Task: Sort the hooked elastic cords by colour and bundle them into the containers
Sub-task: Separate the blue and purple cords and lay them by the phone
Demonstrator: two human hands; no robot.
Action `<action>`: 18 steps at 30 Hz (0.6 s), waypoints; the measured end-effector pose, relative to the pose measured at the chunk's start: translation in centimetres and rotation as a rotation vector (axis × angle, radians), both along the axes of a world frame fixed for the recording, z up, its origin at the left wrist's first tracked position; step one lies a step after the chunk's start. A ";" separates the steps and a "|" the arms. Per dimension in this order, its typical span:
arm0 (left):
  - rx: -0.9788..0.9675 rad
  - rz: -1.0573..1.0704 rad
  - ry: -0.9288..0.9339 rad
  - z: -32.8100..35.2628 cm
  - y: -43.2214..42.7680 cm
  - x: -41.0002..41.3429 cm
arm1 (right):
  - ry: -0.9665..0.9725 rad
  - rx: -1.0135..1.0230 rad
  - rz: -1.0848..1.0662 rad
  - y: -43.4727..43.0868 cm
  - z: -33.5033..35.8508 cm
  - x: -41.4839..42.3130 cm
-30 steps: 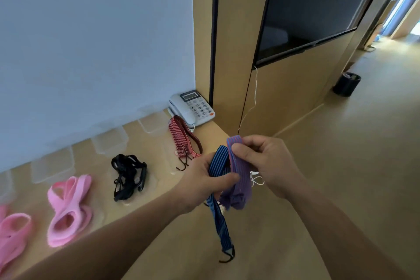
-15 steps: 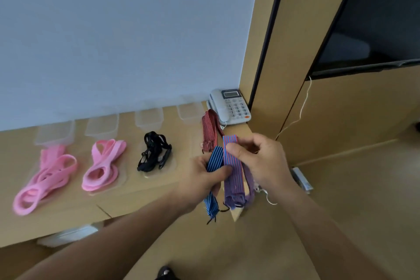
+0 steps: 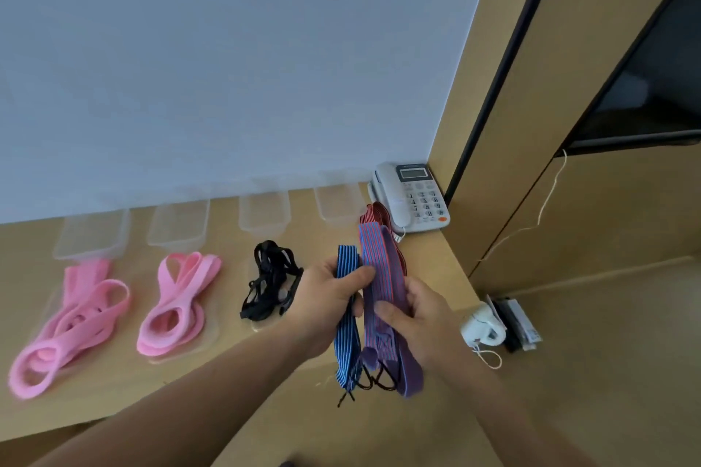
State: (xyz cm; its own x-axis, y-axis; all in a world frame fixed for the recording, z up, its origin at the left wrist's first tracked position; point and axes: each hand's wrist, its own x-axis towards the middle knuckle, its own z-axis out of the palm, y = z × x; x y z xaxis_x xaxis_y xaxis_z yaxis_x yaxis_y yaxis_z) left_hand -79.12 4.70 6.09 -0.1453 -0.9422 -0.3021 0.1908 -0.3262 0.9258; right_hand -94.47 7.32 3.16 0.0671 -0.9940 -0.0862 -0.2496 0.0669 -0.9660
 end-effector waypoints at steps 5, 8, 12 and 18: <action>0.157 -0.086 0.077 -0.5 -3.4 0.5 | -0.078 0.072 -0.114 -3.6 -0.8 -0.2; 0.195 -0.099 0.086 -0.4 -5.0 0.8 | -0.079 0.136 -0.106 -6.1 -1.0 -1.0; 0.129 -0.146 -0.079 -1.3 -7.3 0.8 | -0.060 0.121 -0.163 -11.0 -1.4 -2.6; 0.118 -0.171 -0.235 -0.9 -9.0 -0.7 | -0.143 0.381 -0.129 -19.4 -5.8 -4.1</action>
